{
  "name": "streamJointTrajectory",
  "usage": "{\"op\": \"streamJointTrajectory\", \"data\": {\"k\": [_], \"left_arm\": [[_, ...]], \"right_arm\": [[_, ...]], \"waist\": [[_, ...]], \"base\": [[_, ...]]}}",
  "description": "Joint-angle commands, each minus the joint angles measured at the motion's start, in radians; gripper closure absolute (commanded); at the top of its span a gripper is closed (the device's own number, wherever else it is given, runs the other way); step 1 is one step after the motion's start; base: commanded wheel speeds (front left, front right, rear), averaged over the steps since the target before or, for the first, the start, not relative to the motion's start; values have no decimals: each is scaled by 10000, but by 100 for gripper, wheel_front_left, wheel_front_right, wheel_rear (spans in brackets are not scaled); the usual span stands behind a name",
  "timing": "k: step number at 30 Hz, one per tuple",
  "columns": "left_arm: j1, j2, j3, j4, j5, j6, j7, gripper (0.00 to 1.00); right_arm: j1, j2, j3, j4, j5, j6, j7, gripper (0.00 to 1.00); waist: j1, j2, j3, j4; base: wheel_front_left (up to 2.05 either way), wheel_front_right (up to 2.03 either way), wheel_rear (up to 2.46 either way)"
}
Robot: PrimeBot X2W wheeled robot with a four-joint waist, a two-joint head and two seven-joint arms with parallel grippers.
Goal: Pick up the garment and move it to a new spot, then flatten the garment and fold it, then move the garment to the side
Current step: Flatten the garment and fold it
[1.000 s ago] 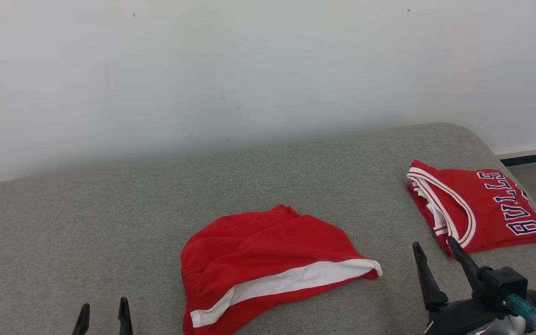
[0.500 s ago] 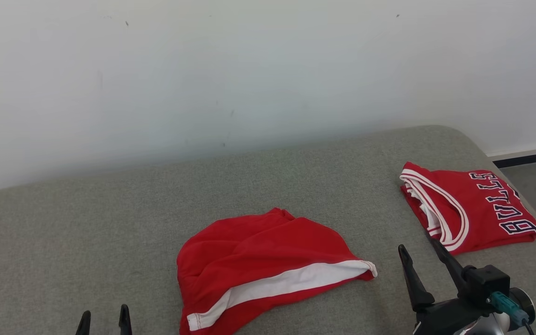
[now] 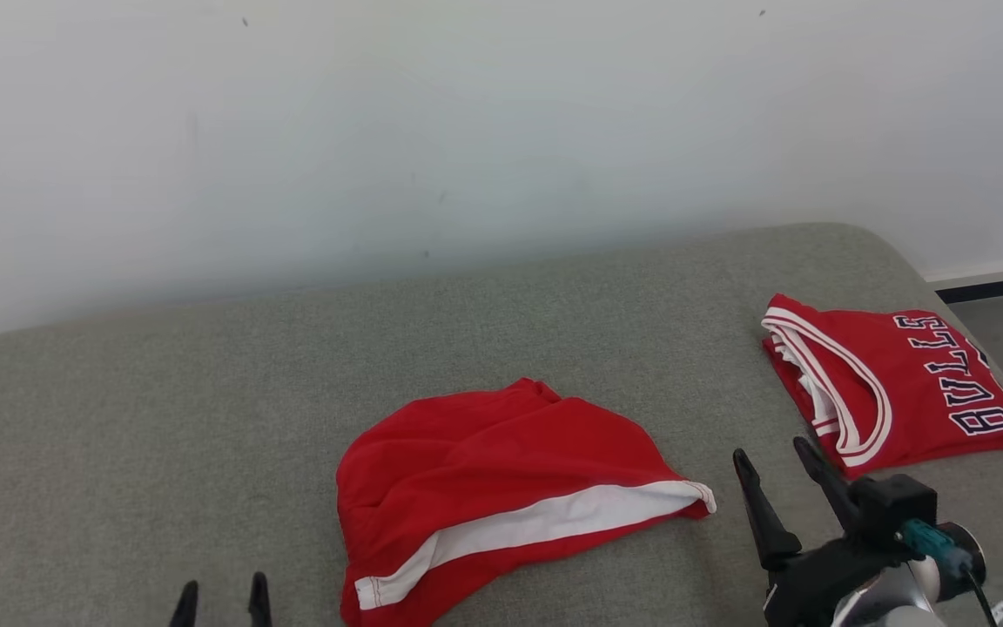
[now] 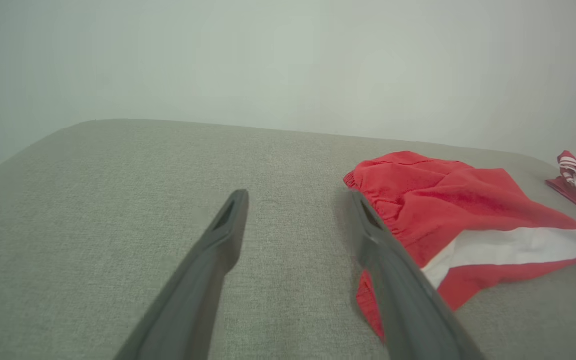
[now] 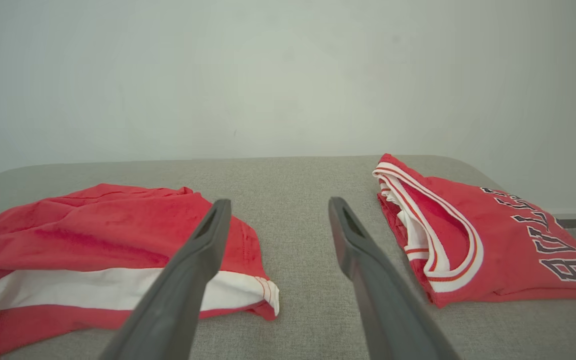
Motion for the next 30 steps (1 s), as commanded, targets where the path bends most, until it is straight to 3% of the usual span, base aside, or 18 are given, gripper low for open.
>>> {"op": "streamJointTrajectory", "data": {"k": [1, 11, 18, 30], "left_arm": [[-173, 2, -88, 119, -30, -54, -17, 0], [-1769, 5, -2072, 2485, -598, -651, 687, 0], [-2551, 8, -3203, 3663, -1672, -771, 948, 0], [-3414, 7, -3860, 4699, -2814, -809, 862, 0]], "right_arm": [[-168, -69, 80, 77, 132, -27, 138, 0], [-1787, -699, 1402, 1570, 1302, -27, 2307, 0], [-2363, -783, 2072, 2255, 1681, -27, 2035, 0], [-2618, -847, 2798, 2926, 2172, -27, 1585, 0]], "waist": [[0, 0, 79, 32], [0, 0, 691, 370], [0, 0, 863, 465], [0, 0, 964, 337]], "base": [[0, 0, 0], [0, 0, 0], [0, 0, 0], [0, 0, 0]]}}
